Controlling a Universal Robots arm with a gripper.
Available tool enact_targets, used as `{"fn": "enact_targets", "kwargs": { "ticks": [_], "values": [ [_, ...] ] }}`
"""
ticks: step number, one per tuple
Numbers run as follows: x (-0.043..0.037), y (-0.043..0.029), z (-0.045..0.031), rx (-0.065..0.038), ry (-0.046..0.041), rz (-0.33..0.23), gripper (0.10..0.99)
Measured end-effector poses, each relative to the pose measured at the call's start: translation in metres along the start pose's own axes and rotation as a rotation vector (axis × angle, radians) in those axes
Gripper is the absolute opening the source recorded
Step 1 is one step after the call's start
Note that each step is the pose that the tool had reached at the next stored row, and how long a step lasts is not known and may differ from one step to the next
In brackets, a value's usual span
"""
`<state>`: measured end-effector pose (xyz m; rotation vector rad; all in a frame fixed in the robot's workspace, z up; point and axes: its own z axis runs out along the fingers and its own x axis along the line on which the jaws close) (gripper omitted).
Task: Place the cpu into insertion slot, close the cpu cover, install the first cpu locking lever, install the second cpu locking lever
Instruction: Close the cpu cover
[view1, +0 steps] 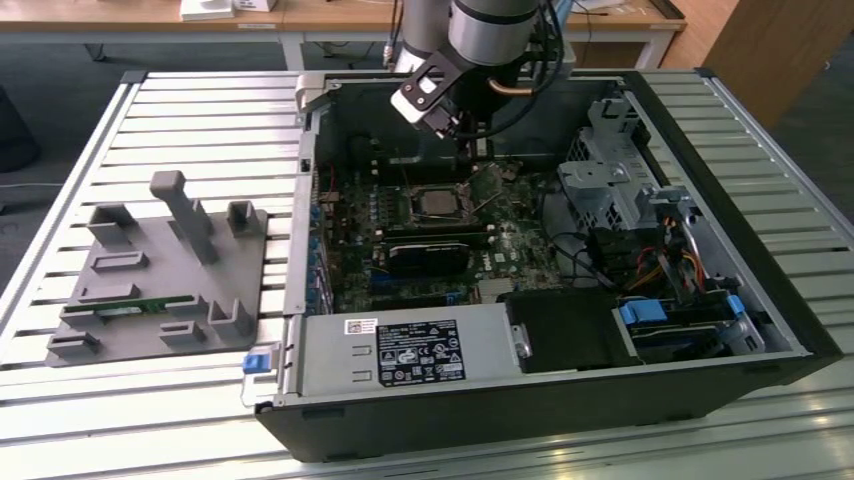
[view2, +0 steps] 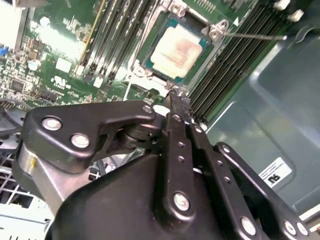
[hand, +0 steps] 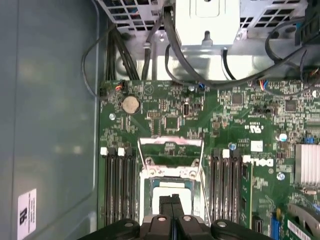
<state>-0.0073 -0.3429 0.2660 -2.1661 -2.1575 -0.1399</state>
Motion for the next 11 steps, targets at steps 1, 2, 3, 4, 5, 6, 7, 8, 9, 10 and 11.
{"fn": "enact_targets", "kwargs": {
  "ticks": [1,2,3,4,5,6,7,8,9,10,11],
  "values": [
    [0.0000,0.0011,0.0000,0.000,0.0000,0.000,0.106],
    [-0.0002,0.0017,0.0000,0.000,0.0000,0.000,0.106],
    [-0.0004,0.0022,0.0000,0.000,0.0000,0.000,0.106],
    [-0.0006,0.0026,0.0000,0.000,0.0000,0.000,0.106],
    [-0.0006,0.0029,0.0000,0.000,0.0000,0.000,0.106],
    [-0.0006,0.0032,0.0000,0.000,0.0000,0.000,0.106],
    [-0.0006,0.0036,0.0000,0.000,-0.0001,0.000,0.106],
    [-0.0006,0.0040,0.0000,0.000,-0.0001,0.000,0.106],
    [-0.0006,0.0045,0.0000,0.000,0.0000,0.000,0.106],
    [-0.0006,0.0049,0.0000,0.000,0.0000,0.000,0.106],
    [-0.0006,0.0049,0.0000,0.000,0.0000,0.000,0.106]
  ]
}}
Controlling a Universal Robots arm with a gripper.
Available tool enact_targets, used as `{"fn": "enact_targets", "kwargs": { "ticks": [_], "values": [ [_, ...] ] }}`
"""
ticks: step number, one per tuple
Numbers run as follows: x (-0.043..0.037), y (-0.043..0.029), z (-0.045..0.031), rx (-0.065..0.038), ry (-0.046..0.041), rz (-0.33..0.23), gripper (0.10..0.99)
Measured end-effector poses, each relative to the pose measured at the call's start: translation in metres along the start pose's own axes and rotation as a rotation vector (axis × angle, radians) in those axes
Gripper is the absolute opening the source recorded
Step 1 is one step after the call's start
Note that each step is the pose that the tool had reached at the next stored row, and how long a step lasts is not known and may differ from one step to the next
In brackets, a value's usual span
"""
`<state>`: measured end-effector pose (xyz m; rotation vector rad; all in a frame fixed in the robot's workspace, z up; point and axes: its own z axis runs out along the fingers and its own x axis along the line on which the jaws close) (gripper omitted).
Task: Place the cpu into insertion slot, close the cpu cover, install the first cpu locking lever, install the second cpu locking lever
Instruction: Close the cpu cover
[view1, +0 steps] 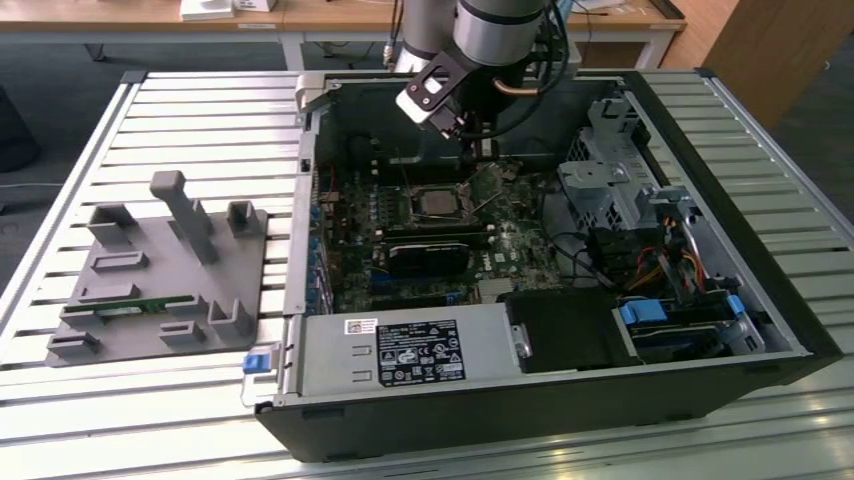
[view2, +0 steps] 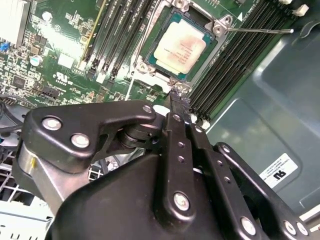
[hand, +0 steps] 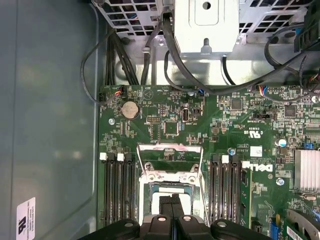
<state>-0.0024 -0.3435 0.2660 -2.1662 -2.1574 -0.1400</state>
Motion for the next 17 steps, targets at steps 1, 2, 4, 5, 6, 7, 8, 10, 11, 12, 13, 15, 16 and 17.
{"fn": "enact_targets", "kwargs": {
  "ticks": [1,2,4,5,6,7,8,10,11,12,13,15,16,17],
  "values": [
    [0.0000,0.0001,0.0000,0.000,0.0000,0.000,0.106],
    [0.0000,0.0004,0.0000,0.000,0.0000,0.000,0.106],
    [0.0000,0.0016,0.0000,0.000,0.0001,0.000,0.106],
    [0.0000,0.0025,0.0000,0.000,0.0000,0.000,0.106],
    [0.0000,0.0036,0.0001,0.000,0.0001,0.000,0.106],
    [0.0000,0.0046,0.0001,0.000,0.0001,0.000,0.106],
    [0.0000,0.0056,0.0000,0.000,0.0000,0.000,0.106],
    [0.0000,0.0075,0.0000,0.000,0.0000,0.000,0.106],
    [0.0000,0.0085,0.0001,0.000,0.0000,0.000,0.106],
    [0.0001,0.0096,0.0001,0.000,0.0000,0.000,0.106],
    [0.0001,0.0106,0.0000,0.000,-0.0001,0.000,0.106],
    [0.0001,0.0127,0.0001,0.000,-0.0001,0.000,0.106],
    [0.0001,0.0137,0.0001,0.000,0.0000,0.000,0.106],
    [0.0001,0.0147,0.0001,0.000,0.0000,0.000,0.106]
  ]
}}
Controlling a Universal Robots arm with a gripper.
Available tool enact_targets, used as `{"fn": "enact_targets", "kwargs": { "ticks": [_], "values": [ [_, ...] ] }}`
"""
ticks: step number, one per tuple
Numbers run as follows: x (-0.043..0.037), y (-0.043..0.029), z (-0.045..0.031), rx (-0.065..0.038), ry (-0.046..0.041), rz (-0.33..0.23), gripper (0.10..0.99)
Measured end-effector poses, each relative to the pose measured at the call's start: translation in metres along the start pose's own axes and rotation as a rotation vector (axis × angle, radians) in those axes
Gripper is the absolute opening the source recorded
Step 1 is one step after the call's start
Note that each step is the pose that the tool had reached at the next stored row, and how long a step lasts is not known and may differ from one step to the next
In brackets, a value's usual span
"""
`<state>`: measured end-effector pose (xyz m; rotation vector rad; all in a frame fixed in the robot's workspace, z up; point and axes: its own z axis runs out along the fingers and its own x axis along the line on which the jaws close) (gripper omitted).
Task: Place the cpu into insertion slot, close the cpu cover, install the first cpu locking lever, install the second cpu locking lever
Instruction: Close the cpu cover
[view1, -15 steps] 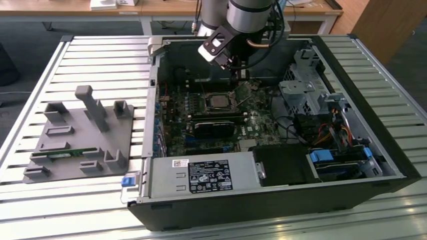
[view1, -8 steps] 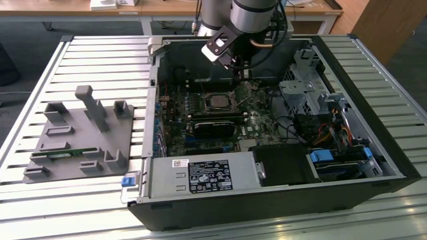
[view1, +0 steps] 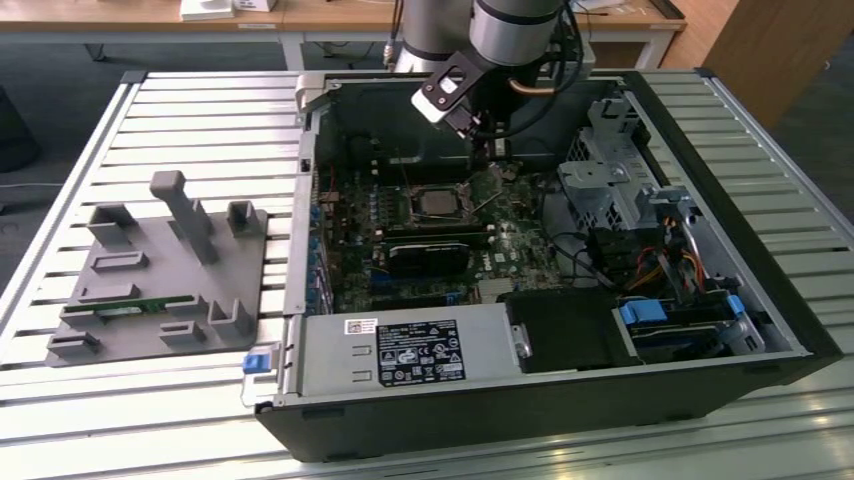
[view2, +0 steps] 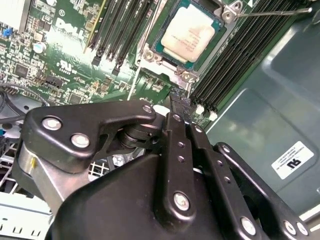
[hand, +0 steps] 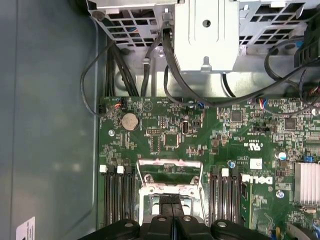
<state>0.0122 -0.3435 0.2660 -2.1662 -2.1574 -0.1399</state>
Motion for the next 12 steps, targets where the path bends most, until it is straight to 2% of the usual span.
{"fn": "enact_targets", "kwargs": {
  "ticks": [12],
  "values": [
    [0.0001,0.0094,0.0001,0.000,0.0000,0.000,0.106]
  ]
}}
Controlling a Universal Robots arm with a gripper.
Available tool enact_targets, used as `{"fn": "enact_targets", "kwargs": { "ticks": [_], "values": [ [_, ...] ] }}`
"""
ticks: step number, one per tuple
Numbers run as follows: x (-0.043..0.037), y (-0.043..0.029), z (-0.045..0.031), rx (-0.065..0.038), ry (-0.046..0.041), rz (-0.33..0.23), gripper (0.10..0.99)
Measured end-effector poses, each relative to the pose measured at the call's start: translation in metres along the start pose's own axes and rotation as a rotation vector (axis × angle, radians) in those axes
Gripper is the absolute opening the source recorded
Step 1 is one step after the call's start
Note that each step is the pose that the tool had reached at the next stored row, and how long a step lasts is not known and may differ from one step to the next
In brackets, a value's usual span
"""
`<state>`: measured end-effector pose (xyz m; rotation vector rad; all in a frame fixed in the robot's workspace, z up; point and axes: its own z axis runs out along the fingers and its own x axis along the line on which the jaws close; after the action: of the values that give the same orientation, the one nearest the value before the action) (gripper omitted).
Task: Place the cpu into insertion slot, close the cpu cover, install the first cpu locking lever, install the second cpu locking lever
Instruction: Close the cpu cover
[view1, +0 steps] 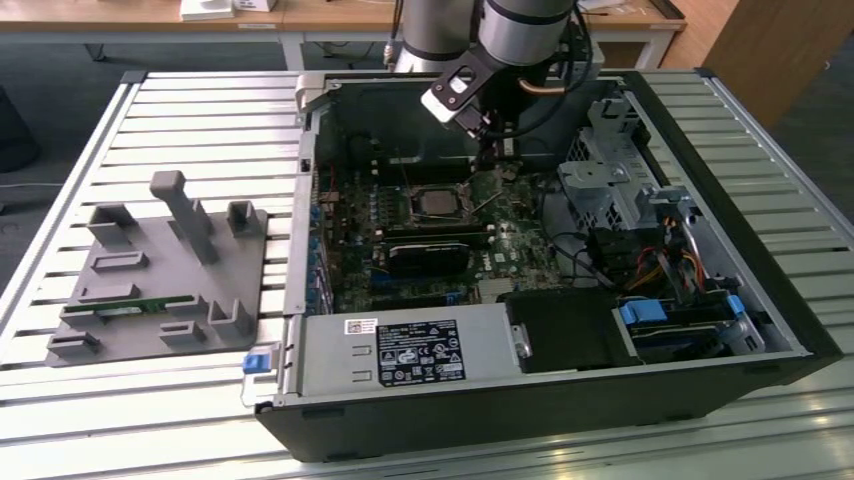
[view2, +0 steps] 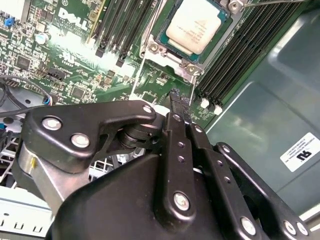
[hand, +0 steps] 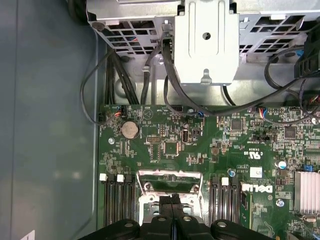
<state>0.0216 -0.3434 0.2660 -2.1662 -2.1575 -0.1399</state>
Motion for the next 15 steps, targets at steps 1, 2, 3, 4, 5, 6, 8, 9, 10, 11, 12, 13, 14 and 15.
{"fn": "enact_targets", "kwargs": {
  "ticks": [1,2,3,4,5,6,8,9,10,11,12,13,14,15],
  "values": [
    [0.0000,0.0006,0.0000,0.000,0.0000,0.000,0.106],
    [0.0000,0.0012,0.0000,0.000,0.0001,0.000,0.106],
    [0.0000,0.0018,0.0000,0.000,0.0000,0.000,0.106],
    [0.0000,0.0024,0.0000,0.000,0.0000,0.000,0.106],
    [0.0000,0.0030,0.0000,0.000,0.0000,0.000,0.106],
    [0.0001,0.0037,0.0000,0.000,0.0000,0.000,0.106],
    [0.0001,0.0048,0.0000,0.000,0.0000,0.000,0.106],
    [0.0001,0.0053,0.0001,0.000,0.0000,0.000,0.106],
    [0.0002,0.0058,0.0001,0.000,0.0000,0.000,0.106],
    [0.0002,0.0062,0.0001,0.000,0.0000,0.000,0.106],
    [0.0002,0.0067,0.0001,0.000,0.0000,0.000,0.106],
    [0.0002,0.0072,0.0001,0.000,0.0000,0.000,0.106],
    [0.0003,0.0077,0.0001,0.000,0.0000,0.000,0.106],
    [0.0003,0.0083,0.0001,0.000,0.0001,0.000,0.106]
  ]
}}
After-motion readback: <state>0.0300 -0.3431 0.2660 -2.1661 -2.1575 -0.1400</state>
